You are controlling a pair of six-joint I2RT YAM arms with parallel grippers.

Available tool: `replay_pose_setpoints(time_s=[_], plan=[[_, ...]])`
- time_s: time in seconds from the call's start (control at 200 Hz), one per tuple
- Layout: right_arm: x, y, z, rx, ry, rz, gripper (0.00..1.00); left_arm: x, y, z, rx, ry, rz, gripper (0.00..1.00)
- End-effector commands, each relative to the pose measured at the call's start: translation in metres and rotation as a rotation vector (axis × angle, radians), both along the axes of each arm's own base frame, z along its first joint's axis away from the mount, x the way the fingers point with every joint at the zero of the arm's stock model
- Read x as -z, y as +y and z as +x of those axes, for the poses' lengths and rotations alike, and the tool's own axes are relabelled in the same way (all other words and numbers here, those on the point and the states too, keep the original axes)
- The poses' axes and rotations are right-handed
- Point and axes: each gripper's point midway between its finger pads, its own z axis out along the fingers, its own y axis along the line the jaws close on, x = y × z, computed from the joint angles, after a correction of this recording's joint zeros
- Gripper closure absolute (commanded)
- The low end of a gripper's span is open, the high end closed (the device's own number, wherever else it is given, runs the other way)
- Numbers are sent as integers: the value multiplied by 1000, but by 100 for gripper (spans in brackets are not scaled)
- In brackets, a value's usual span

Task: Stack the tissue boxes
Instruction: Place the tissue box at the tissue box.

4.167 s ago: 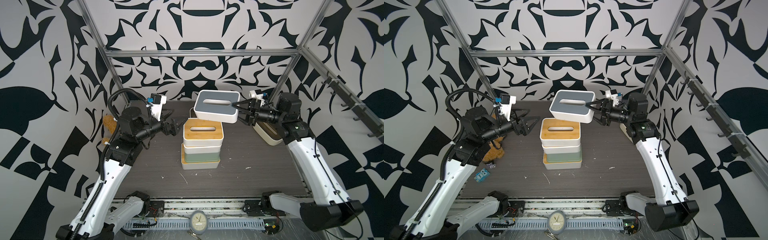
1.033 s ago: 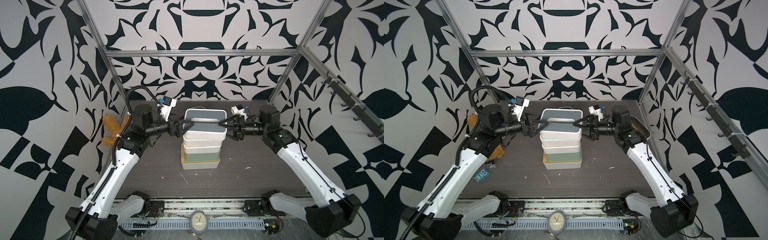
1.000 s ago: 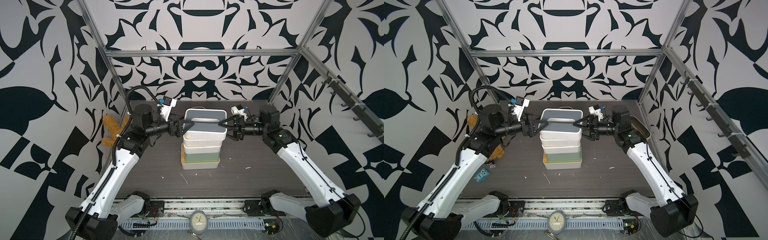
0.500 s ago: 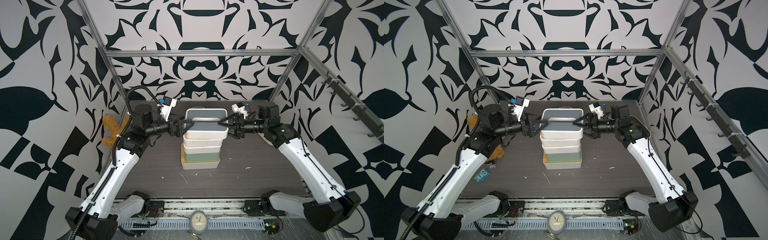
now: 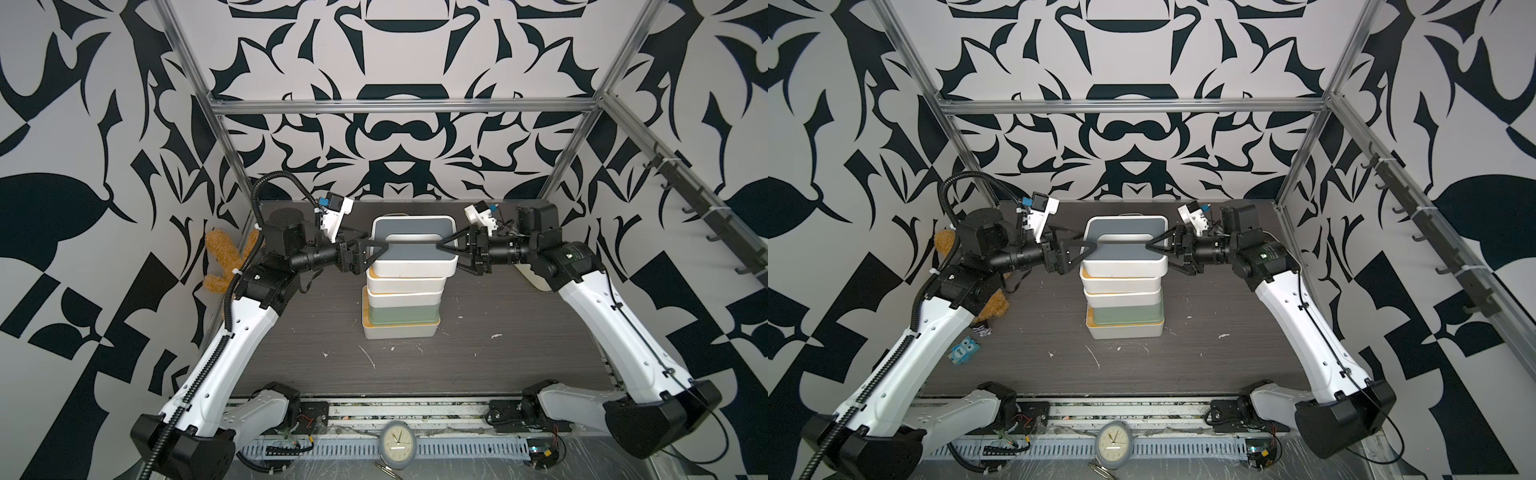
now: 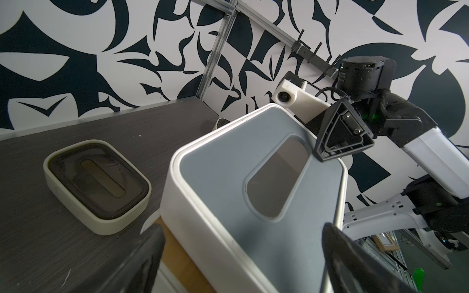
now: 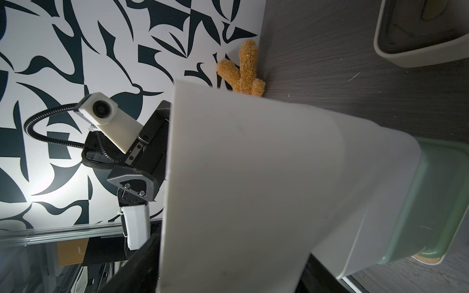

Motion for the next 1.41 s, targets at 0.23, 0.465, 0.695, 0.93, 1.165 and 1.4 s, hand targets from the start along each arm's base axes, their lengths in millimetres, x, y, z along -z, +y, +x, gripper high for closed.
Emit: replay_pose_setpoints(time_s=[0.23, 0.465, 0.695, 0.93, 1.165, 1.4], plan=[[11, -3, 7, 22, -41, -56, 17, -2, -1, -2, 16, -8, -11, 1], [7, -5, 6, 28, -56, -71, 15, -3, -1, -1, 16, -7, -11, 1], [2, -6, 4, 25, -62, -72, 15, -1, -2, 1, 15, -1, -12, 1], [3, -6, 7, 31, -69, -75, 15, -3, -2, 2, 15, -3, -15, 0], [-7, -6, 10, 45, -112, -67, 13, -5, -2, 3, 6, 23, -18, 1], [4, -17, 24, 130, -119, -160, 6, -3, 2, 6, -34, 91, -16, 1]])
